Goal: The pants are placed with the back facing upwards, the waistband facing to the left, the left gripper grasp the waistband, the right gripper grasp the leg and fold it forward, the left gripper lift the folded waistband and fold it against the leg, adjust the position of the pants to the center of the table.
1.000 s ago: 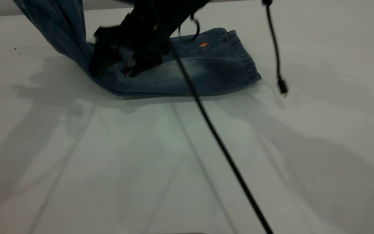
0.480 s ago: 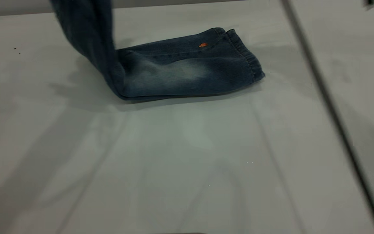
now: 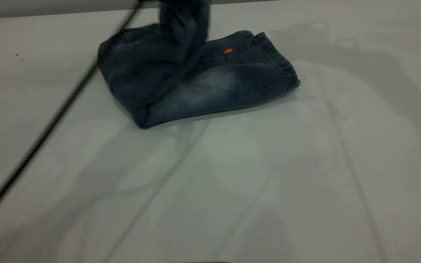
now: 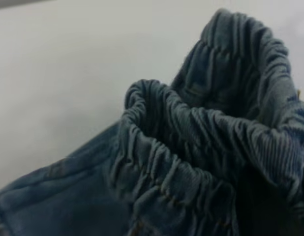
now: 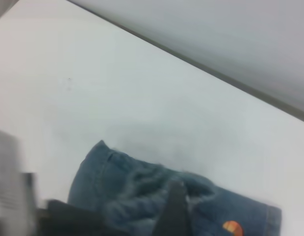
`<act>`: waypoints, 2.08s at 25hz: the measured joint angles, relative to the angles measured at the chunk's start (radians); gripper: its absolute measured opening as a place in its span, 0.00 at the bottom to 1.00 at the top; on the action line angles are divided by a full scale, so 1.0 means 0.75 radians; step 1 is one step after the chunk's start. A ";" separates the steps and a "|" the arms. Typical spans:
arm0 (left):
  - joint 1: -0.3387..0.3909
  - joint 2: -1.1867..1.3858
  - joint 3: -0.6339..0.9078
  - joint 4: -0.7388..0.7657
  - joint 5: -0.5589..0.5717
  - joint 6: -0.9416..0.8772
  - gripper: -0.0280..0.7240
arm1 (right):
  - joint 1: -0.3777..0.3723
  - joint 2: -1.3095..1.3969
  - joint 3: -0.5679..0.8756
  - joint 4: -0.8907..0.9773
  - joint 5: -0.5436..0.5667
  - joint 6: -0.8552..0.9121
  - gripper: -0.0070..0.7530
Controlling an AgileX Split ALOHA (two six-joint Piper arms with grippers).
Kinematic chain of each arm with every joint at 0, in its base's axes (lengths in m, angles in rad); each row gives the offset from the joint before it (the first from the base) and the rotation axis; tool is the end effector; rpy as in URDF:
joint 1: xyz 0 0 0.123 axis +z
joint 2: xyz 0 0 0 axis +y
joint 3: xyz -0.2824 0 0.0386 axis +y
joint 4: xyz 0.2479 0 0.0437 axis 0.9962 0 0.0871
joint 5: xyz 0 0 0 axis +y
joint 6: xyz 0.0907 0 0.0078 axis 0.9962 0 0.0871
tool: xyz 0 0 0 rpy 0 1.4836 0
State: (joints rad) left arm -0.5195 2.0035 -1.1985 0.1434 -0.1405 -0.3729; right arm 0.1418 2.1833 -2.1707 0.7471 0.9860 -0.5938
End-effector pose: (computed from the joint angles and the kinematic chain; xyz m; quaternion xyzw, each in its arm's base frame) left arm 0.3749 -0.2165 0.1649 0.1312 0.8696 -0.1826 0.4396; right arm 0.4843 0.1213 0.3206 -0.2308 0.8551 0.2766 0.3729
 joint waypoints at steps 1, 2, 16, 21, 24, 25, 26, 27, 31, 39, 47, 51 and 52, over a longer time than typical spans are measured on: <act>-0.013 0.049 -0.036 0.000 -0.002 -0.002 0.14 | 0.000 0.000 0.000 -0.001 0.007 0.000 0.75; -0.029 0.096 -0.068 0.000 -0.003 -0.003 0.14 | 0.000 0.000 0.000 -0.004 0.012 0.000 0.75; -0.087 0.131 -0.168 0.051 0.152 0.144 0.75 | -0.001 0.000 0.000 -0.034 0.018 0.000 0.75; -0.048 -0.053 -0.168 0.060 0.308 0.246 0.84 | -0.001 0.000 0.000 -0.035 0.049 0.011 0.75; 0.033 -0.175 -0.168 0.060 0.399 0.259 0.81 | 0.023 0.003 0.000 -0.046 0.088 0.046 0.75; 0.066 -0.217 -0.168 0.060 0.425 0.253 0.80 | 0.044 0.011 0.000 -0.062 0.091 0.067 0.75; 0.093 -0.259 -0.168 0.060 0.441 0.243 0.80 | 0.068 0.022 0.000 -0.084 0.092 0.084 0.74; 0.121 -0.299 -0.168 0.060 0.456 0.233 0.80 | 0.103 0.035 0.000 -0.122 0.094 0.107 0.73; 0.167 -0.441 -0.168 0.060 0.487 0.213 0.80 | 0.293 0.136 0.000 -0.422 0.089 0.264 0.68; 0.164 -0.557 -0.168 0.060 0.504 0.158 0.80 | 0.589 0.344 0.000 -0.979 0.013 0.673 0.68; 0.161 -0.557 -0.168 0.060 0.578 0.132 0.80 | 0.614 0.538 0.000 -0.971 0.020 0.772 0.68; 0.161 -0.557 -0.168 0.060 0.587 0.132 0.80 | 0.615 0.570 -0.013 -0.969 0.094 0.858 0.68; 0.161 -0.557 -0.168 0.060 0.590 0.132 0.80 | 0.617 0.570 -0.014 -0.967 0.133 0.891 0.68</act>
State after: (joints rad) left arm -0.3986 1.5860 -1.3246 0.1887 0.3018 -0.2738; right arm 0.6043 2.6108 -2.1809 0.0221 1.0856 0.0746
